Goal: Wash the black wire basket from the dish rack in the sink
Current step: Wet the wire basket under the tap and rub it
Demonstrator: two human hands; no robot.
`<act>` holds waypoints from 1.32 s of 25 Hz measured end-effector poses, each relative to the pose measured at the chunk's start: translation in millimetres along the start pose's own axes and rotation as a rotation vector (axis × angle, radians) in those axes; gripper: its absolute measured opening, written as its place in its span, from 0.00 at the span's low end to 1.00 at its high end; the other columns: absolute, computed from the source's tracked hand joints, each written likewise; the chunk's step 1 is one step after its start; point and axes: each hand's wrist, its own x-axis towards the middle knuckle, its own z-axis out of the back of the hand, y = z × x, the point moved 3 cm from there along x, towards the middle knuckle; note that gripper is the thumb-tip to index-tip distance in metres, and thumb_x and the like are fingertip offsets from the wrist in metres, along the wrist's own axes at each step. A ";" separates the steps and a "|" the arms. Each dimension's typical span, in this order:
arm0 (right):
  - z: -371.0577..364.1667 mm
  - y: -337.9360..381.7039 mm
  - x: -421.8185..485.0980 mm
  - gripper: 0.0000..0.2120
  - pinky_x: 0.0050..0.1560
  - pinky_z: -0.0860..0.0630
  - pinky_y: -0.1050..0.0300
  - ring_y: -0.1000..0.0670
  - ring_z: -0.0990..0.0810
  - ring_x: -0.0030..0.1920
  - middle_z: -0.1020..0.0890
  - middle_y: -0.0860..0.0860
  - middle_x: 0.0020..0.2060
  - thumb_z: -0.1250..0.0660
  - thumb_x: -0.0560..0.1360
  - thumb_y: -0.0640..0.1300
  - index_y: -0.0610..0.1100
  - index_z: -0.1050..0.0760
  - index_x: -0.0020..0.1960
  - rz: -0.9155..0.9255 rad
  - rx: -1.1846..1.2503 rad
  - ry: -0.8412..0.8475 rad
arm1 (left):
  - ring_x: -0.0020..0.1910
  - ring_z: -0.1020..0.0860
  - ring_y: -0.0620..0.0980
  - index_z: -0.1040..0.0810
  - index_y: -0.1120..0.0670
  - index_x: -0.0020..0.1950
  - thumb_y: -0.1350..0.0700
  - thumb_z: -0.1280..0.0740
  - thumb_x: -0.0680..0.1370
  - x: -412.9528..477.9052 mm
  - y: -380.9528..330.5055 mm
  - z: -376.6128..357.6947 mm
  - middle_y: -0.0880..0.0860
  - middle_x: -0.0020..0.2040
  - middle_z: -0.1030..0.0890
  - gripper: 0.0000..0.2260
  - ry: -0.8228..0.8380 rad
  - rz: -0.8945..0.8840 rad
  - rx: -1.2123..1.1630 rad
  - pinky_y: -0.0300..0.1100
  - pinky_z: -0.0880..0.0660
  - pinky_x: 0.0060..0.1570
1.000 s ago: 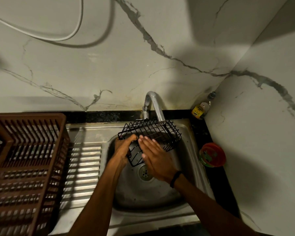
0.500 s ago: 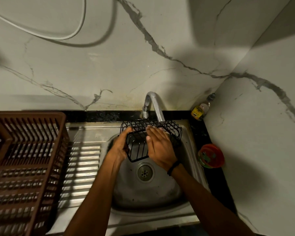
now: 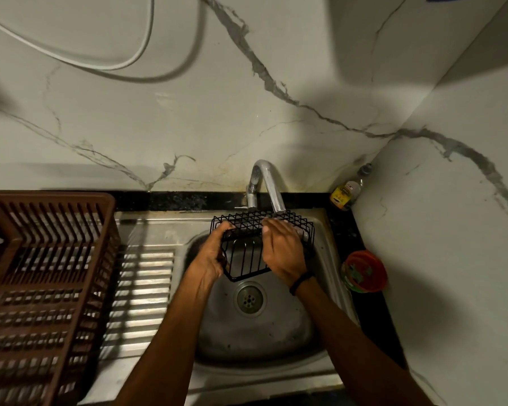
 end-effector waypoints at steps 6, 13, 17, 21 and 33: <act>4.0 -14.1 -4.4 0.22 0.70 0.35 0.56 0.49 0.24 0.63 0.19 0.47 0.60 0.50 0.83 0.51 0.43 0.23 0.64 -0.008 0.030 0.019 | 0.32 0.16 0.52 0.18 0.55 0.55 0.45 0.31 0.79 -0.2 1.2 5.3 0.56 0.40 0.14 0.14 0.015 0.013 0.019 0.41 0.21 0.29; 8.0 -40.3 -4.9 0.24 0.71 0.33 0.50 0.48 0.23 0.63 0.19 0.45 0.60 0.52 0.82 0.52 0.43 0.22 0.62 -0.126 0.063 0.067 | 0.32 0.18 0.50 0.19 0.58 0.56 0.51 0.29 0.77 -4.3 2.9 9.6 0.53 0.31 0.16 0.13 -0.003 -0.046 0.054 0.35 0.27 0.19; -0.3 -9.9 -12.6 0.26 0.74 0.39 0.48 0.50 0.31 0.71 0.26 0.48 0.69 0.52 0.82 0.56 0.45 0.29 0.71 0.138 -0.005 0.179 | 0.22 0.21 0.44 0.21 0.55 0.47 0.52 0.32 0.80 -7.0 -1.9 -0.8 0.51 0.28 0.17 0.08 0.006 -0.065 0.065 0.33 0.29 0.19; 5.2 -16.8 7.6 0.22 0.73 0.36 0.52 0.48 0.28 0.69 0.23 0.46 0.67 0.50 0.83 0.51 0.43 0.28 0.70 -0.067 0.041 0.133 | 0.43 0.16 0.53 0.17 0.56 0.57 0.47 0.29 0.78 -3.4 -1.5 0.3 0.58 0.48 0.15 0.15 -0.039 -0.089 0.065 0.42 0.21 0.37; -29.0 -21.7 9.2 0.29 0.78 0.61 0.50 0.50 0.56 0.79 0.53 0.48 0.79 0.55 0.84 0.56 0.44 0.54 0.80 -0.303 0.149 0.255 | 0.39 0.16 0.46 0.19 0.56 0.60 0.52 0.20 0.67 -16.6 2.9 9.6 0.53 0.48 0.14 0.24 -0.161 -0.304 0.367 0.45 0.18 0.32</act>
